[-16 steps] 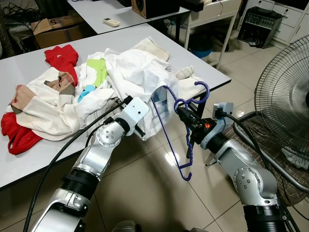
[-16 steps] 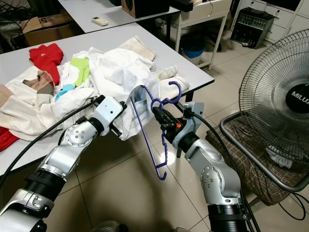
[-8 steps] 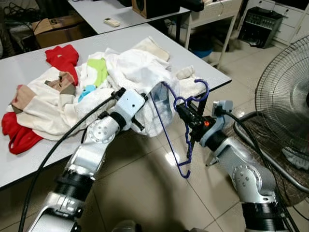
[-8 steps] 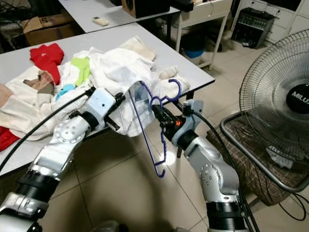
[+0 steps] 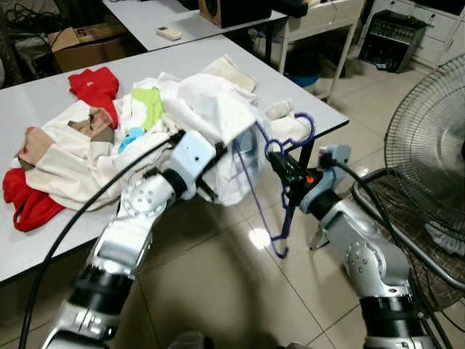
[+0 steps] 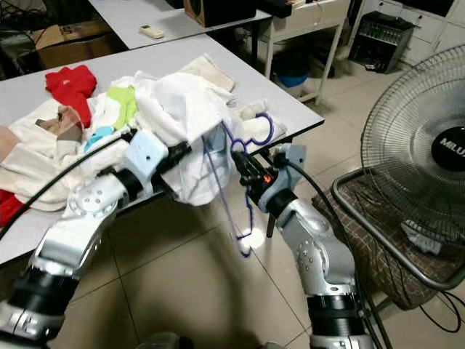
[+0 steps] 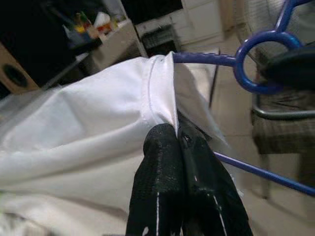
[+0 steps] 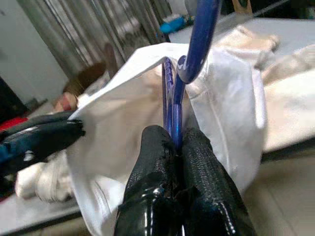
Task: Hang hanger
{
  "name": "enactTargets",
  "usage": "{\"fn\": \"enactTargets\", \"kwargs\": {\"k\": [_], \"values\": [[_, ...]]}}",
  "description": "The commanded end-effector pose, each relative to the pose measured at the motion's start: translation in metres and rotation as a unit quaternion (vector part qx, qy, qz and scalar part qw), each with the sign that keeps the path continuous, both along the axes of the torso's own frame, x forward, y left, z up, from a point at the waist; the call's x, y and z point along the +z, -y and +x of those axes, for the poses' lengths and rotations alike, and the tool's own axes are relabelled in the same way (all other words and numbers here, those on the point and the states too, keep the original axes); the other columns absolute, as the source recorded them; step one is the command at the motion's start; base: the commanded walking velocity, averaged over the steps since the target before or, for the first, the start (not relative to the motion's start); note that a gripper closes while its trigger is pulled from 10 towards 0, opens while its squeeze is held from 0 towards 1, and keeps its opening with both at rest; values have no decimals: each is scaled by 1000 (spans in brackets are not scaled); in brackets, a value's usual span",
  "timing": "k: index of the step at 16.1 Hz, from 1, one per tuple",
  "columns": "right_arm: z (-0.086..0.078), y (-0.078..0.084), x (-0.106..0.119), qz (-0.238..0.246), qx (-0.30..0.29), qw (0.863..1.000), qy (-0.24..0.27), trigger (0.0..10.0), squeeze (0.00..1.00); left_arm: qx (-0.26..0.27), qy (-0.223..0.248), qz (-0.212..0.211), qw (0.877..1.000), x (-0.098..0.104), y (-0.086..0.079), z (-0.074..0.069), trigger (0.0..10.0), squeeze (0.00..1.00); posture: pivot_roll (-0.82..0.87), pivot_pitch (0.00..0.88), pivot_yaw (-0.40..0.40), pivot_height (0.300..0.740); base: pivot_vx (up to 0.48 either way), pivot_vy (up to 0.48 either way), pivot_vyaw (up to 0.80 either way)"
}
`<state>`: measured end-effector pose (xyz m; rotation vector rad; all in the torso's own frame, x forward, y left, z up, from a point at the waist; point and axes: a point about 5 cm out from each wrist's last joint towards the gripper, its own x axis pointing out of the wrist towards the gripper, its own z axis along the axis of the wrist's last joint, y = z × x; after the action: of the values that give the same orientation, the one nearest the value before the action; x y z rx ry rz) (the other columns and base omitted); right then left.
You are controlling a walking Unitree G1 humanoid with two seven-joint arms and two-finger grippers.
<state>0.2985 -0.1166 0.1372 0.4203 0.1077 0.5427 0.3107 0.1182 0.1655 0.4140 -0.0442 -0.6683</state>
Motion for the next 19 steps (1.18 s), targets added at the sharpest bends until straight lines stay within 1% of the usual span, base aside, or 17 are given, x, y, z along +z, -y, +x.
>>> {"fn": "enactTargets", "kwargs": {"k": [1,2,3,4,5,6,7,8,9,11,12,14,15,16,17,18,19], "values": [[2,0,4,11,-9,1000,10,10000,0,-17,1,1,1000,4,4,-3,0,0,54,15,56,740,0,0,0],[9,4,9,35,-38,999,13,10000,0,-49,-13,11,999,0,9,-10,0,0,54,16,59,740,0,0,0],[12,6,9,42,-49,998,12,10000,0,-64,-22,17,998,-1,11,-14,0,0,54,16,59,740,0,0,0],[13,7,9,56,-54,997,12,10000,0,-71,-27,27,997,-3,11,-16,0,0,60,14,67,740,0,0,0],[14,6,11,68,-53,996,15,10000,0,-67,-26,33,997,-3,10,-15,0,0,60,14,67,740,0,0,0],[15,6,13,82,-55,995,16,10000,0,-64,-26,33,997,-3,10,-15,0,0,62,14,67,740,0,0,0],[16,6,16,106,-64,992,17,10000,0,-63,-29,31,997,-2,9,-14,0,0,64,14,67,740,0,0,0],[21,9,20,152,-86,985,17,10000,0,-70,-34,24,997,3,11,-14,0,0,64,14,67,740,0,0,0],[23,9,22,169,-92,981,16,10000,0,-74,-36,21,996,5,11,-13,0,0,65,14,67,740,0,0,0],[30,8,27,242,-100,965,3,10000,0,-85,-35,15,996,12,15,-9,0,0,67,16,66,740,0,0,0],[36,5,28,270,-103,957,-7,10000,0,-108,-43,-1,993,20,21,-8,0,0,68,17,66,740,0,0,0],[45,0,33,304,-106,947,-15,10000,0,-150,-52,-10,987,31,28,-10,0,0,71,19,66,740,0,0,0],[50,-2,35,320,-112,941,-18,10000,0,-182,-73,-26,980,38,33,-14,0,0,71,19,66,740,0,0,0],[55,-5,38,342,-117,932,-26,10000,0,-214,-90,-34,972,45,37,-19,0,0,76,23,63,740,0,0,0],[59,-7,40,351,-118,928,-30,10000,0,-235,-102,-32,966,47,38,-22,0,0,76,24,63,740,0,0,0],[60,-9,41,351,-117,928,-30,10000,0,-242,-107,-30,964,48,39,-24,0,0,76,24,63,740,0,0,0],[62,-13,42,342,-115,932,-30,10000,0,-253,-117,-27,960,49,38,-26,0,0,75,26,63,740,0,0,0]]}}
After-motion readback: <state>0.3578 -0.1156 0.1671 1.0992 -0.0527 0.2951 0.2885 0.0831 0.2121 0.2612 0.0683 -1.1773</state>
